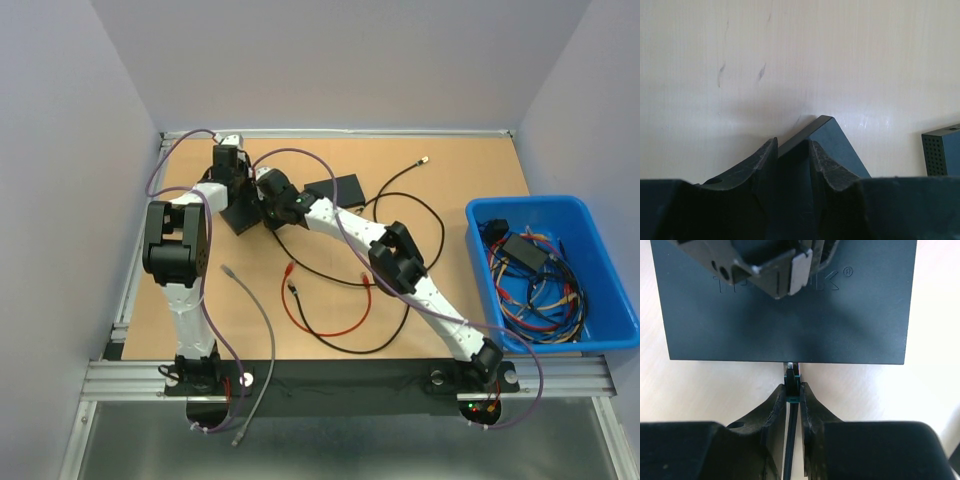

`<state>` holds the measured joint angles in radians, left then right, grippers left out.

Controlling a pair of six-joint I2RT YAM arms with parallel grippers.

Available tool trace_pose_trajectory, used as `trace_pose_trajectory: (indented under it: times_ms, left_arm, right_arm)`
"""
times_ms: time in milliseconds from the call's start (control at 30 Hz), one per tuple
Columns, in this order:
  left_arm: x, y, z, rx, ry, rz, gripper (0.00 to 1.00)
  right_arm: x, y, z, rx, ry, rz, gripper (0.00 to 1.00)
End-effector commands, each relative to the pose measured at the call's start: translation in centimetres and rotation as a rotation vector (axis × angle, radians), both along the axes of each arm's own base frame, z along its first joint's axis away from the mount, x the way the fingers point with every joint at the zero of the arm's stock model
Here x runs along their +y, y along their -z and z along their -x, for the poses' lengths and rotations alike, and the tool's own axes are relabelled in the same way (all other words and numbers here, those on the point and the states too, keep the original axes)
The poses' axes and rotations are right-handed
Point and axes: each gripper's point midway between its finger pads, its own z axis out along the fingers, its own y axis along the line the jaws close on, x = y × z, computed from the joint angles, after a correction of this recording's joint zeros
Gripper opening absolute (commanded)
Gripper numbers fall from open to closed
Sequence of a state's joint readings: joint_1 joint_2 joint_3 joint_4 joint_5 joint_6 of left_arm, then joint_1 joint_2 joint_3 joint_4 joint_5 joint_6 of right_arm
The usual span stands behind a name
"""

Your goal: Insert the plug into the switch port

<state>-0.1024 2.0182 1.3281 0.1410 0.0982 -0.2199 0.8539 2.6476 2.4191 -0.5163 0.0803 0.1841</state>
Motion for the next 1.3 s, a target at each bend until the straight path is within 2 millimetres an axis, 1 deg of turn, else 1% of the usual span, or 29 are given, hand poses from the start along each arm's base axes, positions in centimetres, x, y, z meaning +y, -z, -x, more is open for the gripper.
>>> trace_pose_trajectory:
  times_ms: [0, 33, 67, 100, 133, 167, 267, 300, 333, 367, 467, 567, 600, 633, 667, 733, 767, 867, 900, 933, 967, 1033, 1067, 1100, 1133, 1167, 1267]
  left_arm:
    - [-4.6, 5.4, 10.3, 0.407, 0.137, 0.097, 0.39]
    - [-4.5, 5.4, 10.4, 0.411, 0.137, 0.1, 0.4]
    - [-4.4, 5.4, 10.4, 0.412, 0.135, 0.107, 0.4]
    - [-4.4, 5.4, 10.3, 0.413, 0.13, 0.111, 0.4]
    - [-4.3, 5.4, 10.3, 0.413, 0.131, 0.114, 0.4]
    - [-4.3, 5.5, 10.3, 0.416, 0.13, 0.117, 0.4]
    - [-4.2, 5.5, 10.3, 0.426, 0.13, 0.138, 0.4]
    - [-4.0, 5.5, 10.2, 0.429, 0.127, 0.148, 0.4]
    - [-3.9, 5.7, 10.2, 0.444, 0.123, 0.154, 0.39]
    - [-3.9, 5.7, 10.1, 0.449, 0.125, 0.156, 0.39]
    - [-3.8, 5.9, 10.0, 0.462, 0.133, 0.168, 0.39]
    - [-3.8, 6.0, 10.0, 0.476, 0.149, 0.193, 0.39]
    - [-3.7, 6.1, 9.9, 0.482, 0.156, 0.198, 0.39]
    - [-3.6, 6.3, 9.7, 0.5, 0.168, 0.194, 0.38]
    - [-3.7, 6.4, 9.8, 0.514, 0.177, 0.196, 0.38]
    - [-3.7, 6.7, 10.0, 0.546, 0.185, 0.191, 0.38]
    - [-3.7, 6.8, 9.6, 0.545, 0.189, 0.195, 0.38]
    - [-3.7, 6.9, 9.6, 0.556, 0.203, 0.202, 0.38]
    - [-3.7, 6.9, 9.8, 0.564, 0.21, 0.202, 0.38]
    - [-3.7, 7.2, 10.0, 0.577, 0.216, 0.201, 0.38]
    - [-3.8, 7.1, 10.0, 0.581, 0.226, 0.203, 0.38]
    - [-3.8, 7.3, 10.5, 0.601, 0.245, 0.197, 0.38]
    - [-3.9, 7.4, 10.6, 0.607, 0.252, 0.195, 0.37]
    - [-3.9, 7.5, 10.8, 0.613, 0.26, 0.192, 0.37]
    - [-4.0, 7.6, 11.0, 0.622, 0.269, 0.184, 0.37]
    - [-3.9, 7.7, 11.1, 0.627, 0.272, 0.179, 0.37]
    - [-4.1, 7.7, 11.3, 0.631, 0.278, 0.171, 0.36]
  right_arm:
    - [-0.5, -5.6, -10.9, -0.348, 0.14, -0.225, 0.04]
    - [-0.4, -6.0, -11.1, -0.369, 0.138, -0.235, 0.05]
    - [-0.4, -5.9, -11.1, -0.379, 0.131, -0.229, 0.05]
    - [-0.4, -6.8, -11.1, -0.402, 0.117, -0.229, 0.04]
    - [-0.6, -5.9, -11.0, -0.411, 0.115, -0.232, 0.04]
    - [-0.7, -6.2, -10.9, -0.427, 0.112, -0.239, 0.04]
    - [-1.4, -8.1, -10.6, -0.503, 0.126, -0.291, 0.05]
    - [-1.7, -8.3, -10.5, -0.516, 0.138, -0.3, 0.05]
    - [-1.8, -9.4, -10.5, -0.541, 0.145, -0.326, 0.05]
    - [-1.8, -9.6, -10.6, -0.547, 0.148, -0.334, 0.04]
    - [-1.1, -10.2, -10.4, -0.55, 0.126, -0.367, 0.04]
    - [-0.5, -11.4, -10.1, -0.567, 0.112, -0.402, 0.04]
    - [-0.4, -11.3, -9.9, -0.562, 0.108, -0.406, 0.04]
    - [-0.3, -12.0, -9.7, -0.577, 0.105, -0.428, 0.03]
    - [-0.1, -13.3, -9.3, -0.591, 0.1, -0.444, 0.04]
    - [-0.1, -13.8, -8.8, -0.601, 0.097, -0.459, 0.03]
    - [-0.2, -14.1, -8.6, -0.605, 0.097, -0.464, 0.03]
    - [-0.8, -15.5, -7.9, -0.618, 0.1, -0.487, 0.03]
    - [-1.0, -16.8, -7.8, -0.634, 0.1, -0.507, 0.03]
    - [-1.2, -16.9, -7.6, -0.637, 0.099, -0.511, 0.03]
    - [-1.3, -16.5, -7.3, -0.631, 0.096, -0.509, 0.03]
    - [-1.3, -17.0, -7.3, -0.64, 0.096, -0.522, 0.03]
    - [-1.1, -17.8, -7.5, -0.653, 0.094, -0.537, 0.03]
    - [-0.9, -17.8, -7.6, -0.654, 0.091, -0.54, 0.03]
    - [-0.6, -16.9, -7.8, -0.643, 0.087, -0.527, 0.03]
    - [-0.3, -18.0, -8.1, -0.658, 0.087, -0.546, 0.03]
    - [0.4, -18.2, -8.4, -0.641, 0.079, -0.556, 0.02]
